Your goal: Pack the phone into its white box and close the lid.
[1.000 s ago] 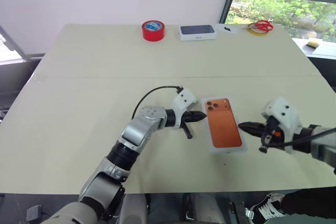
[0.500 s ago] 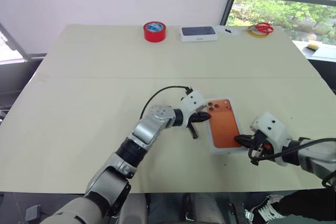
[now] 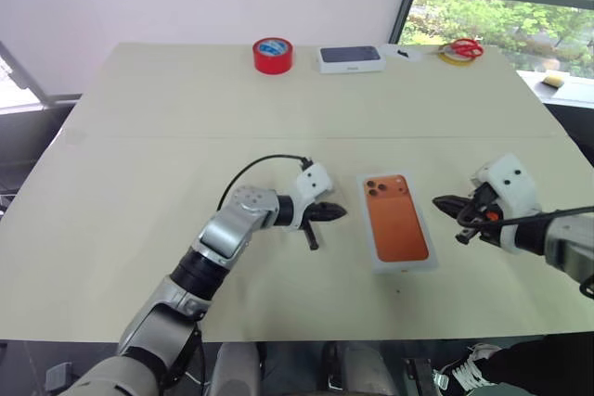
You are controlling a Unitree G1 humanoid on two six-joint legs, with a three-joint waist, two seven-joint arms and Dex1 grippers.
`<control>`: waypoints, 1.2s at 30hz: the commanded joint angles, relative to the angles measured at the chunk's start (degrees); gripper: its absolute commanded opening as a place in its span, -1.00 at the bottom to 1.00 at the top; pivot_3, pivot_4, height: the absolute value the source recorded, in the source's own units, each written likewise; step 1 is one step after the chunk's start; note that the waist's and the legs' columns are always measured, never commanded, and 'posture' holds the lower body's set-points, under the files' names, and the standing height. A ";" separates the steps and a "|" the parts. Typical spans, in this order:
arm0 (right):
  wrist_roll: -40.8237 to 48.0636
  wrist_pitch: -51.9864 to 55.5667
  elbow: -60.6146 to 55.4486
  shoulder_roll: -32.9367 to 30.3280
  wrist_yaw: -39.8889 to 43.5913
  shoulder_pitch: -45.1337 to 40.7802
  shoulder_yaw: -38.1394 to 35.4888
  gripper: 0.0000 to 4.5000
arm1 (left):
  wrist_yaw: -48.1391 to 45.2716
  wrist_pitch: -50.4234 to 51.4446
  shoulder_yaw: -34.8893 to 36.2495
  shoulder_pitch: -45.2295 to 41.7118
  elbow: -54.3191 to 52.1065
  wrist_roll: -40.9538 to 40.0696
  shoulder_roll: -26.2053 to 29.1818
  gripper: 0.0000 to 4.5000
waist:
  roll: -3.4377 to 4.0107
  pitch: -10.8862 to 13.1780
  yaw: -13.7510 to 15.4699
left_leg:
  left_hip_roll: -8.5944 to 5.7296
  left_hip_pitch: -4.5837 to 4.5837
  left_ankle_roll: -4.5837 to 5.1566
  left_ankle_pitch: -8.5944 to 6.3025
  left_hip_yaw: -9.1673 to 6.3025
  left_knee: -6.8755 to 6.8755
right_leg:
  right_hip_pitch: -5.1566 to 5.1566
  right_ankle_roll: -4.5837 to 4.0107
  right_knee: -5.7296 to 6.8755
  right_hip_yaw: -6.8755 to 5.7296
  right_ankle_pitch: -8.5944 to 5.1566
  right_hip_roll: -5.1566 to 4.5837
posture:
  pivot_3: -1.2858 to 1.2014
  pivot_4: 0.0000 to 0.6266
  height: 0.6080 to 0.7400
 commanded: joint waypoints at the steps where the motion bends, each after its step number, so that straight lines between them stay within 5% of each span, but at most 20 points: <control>1: -3.46 0.08 2.52 -0.80 -1.65 -1.16 2.96 -0.98 | 0.04 -1.02 -3.09 -0.45 -0.79 1.28 -1.88 -1.00 | 0.00 0.00 0.07 | 0.00 -0.03 0.00 0.00 0.00 0.02 | -0.02 0.00 0.00 0.00 0.00 0.00 | 0.03 -0.52 0.85; 16: -4.14 0.90 0.98 1.32 -0.48 -1.74 8.18 -0.98 | 2.23 -0.39 -0.96 -2.00 1.59 -0.41 -8.89 -1.00 | 0.02 -0.01 -0.19 | 0.00 -0.05 0.01 0.00 -0.01 0.04 | -0.04 0.01 0.02 0.00 0.00 0.00 | 0.03 -0.52 0.85; 36: -6.49 0.05 2.02 1.94 -0.53 0.84 9.70 -0.98 | 1.99 0.21 -0.52 -1.42 0.26 -0.97 -10.13 -1.00 | 0.02 -0.01 -0.28 | 0.01 -0.04 0.01 0.00 -0.01 0.03 | -0.05 0.01 0.02 0.00 0.00 0.01 | 0.03 -0.52 0.85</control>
